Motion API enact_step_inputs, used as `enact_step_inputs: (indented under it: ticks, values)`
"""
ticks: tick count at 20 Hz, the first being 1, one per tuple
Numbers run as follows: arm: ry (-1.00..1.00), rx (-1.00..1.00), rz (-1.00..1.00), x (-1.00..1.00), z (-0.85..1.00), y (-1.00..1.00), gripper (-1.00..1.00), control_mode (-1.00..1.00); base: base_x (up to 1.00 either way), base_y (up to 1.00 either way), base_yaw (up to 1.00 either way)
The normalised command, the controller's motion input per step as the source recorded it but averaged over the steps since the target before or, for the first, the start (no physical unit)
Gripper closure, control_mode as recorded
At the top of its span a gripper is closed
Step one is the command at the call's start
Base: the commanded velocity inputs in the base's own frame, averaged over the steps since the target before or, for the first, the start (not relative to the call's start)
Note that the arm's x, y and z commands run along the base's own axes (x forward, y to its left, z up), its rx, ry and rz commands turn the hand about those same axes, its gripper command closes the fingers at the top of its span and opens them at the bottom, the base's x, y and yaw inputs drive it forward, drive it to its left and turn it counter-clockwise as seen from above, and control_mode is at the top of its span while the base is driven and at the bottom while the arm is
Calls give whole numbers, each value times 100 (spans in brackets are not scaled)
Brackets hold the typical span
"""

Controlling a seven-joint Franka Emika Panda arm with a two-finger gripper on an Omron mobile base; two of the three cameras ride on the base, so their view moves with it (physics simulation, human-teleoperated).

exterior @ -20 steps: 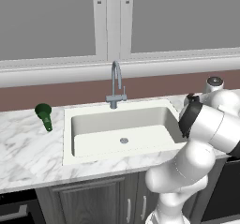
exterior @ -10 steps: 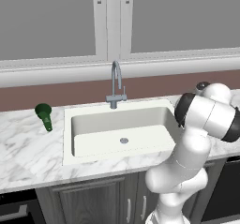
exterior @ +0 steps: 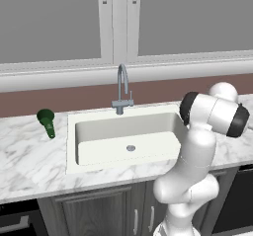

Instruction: Pick the tomato from the sink and place it in the bowl. Then pick the bowl and place it in the microwave. Then close the microwave door and press the start button.

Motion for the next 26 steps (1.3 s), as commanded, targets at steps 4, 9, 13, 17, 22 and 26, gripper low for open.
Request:
enact_step_inputs:
  ticks: [4, 9, 13, 17, 22, 26]
  values:
    - [10, 0, 0, 20, -49, -20, -100, -100, 0, 0, 0]
    - [6, 0, 0, -1, -24, -7, 100, -100, 0, 0, 0]
    - [3, 0, 0, -19, -7, 0, 100, -100, 0, 0, 0]
    - [3, 0, 0, -37, -9, 1, 100, -100, 0, 0, 0]
    - [-1, -2, 10, -78, 30, 16, 100, -100, 0, 0, 0]
    - [-1, -7, 22, -89, 100, 41, 100, -100, 0, 0, 0]
